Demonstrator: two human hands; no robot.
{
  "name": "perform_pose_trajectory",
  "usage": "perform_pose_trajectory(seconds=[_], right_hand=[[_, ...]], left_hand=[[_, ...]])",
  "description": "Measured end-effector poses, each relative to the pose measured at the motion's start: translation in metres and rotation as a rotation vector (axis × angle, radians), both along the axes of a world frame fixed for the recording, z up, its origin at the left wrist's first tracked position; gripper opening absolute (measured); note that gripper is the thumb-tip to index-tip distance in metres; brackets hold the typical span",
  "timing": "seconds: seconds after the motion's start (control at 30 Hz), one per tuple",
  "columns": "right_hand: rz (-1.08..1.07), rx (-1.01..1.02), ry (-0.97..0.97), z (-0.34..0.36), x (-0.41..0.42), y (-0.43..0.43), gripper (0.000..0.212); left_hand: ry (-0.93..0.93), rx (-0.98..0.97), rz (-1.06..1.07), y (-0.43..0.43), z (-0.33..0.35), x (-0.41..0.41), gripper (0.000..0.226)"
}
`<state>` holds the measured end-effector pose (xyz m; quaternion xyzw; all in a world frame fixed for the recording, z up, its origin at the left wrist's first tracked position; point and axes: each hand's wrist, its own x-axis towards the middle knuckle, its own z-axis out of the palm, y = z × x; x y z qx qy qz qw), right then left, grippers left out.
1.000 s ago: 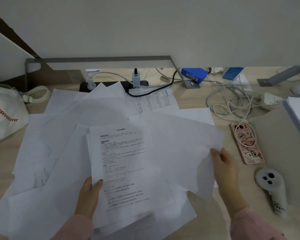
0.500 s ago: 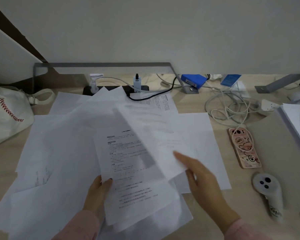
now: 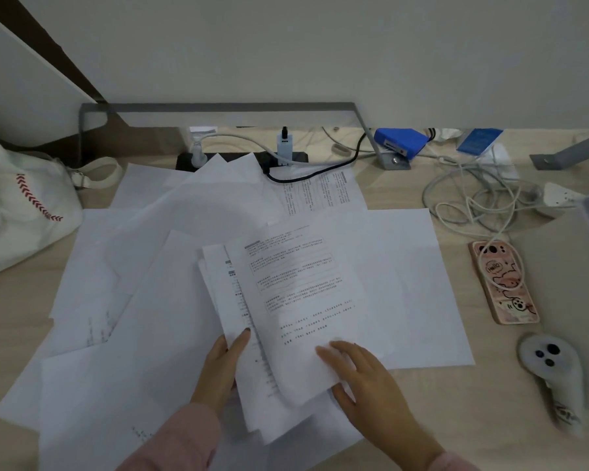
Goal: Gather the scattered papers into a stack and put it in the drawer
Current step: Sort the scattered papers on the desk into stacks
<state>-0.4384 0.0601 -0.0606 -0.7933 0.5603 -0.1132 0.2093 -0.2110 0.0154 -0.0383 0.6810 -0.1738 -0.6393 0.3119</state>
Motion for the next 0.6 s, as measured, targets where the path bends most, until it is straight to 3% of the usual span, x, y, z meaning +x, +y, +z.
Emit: perform_pose_trajectory(seconds=[0.3,0.37,0.47,0.6], right_hand=[[0.086,0.017,-0.010,-0.007,-0.002,0.003,0.046],[-0.091,0.041,-0.031,-0.009,-0.020,-0.005,0.048],[-0.533,0.120,-0.111,-0.006,-0.059,-0.027,0.053],[-1.020,0.280,-0.070,0.000,-0.109,-0.051,0.062]], left_hand=[[-0.071,-0.043,-0.021,0.001,-0.004,-0.020,0.037],[-0.124,-0.045,-0.028,-0.001,-0.006,-0.018,0.032],[-0.211,-0.046,-0.030,-0.002,-0.009,-0.009,0.028],[-0.298,-0.046,-0.020,-0.006,-0.008,0.002,0.027]])
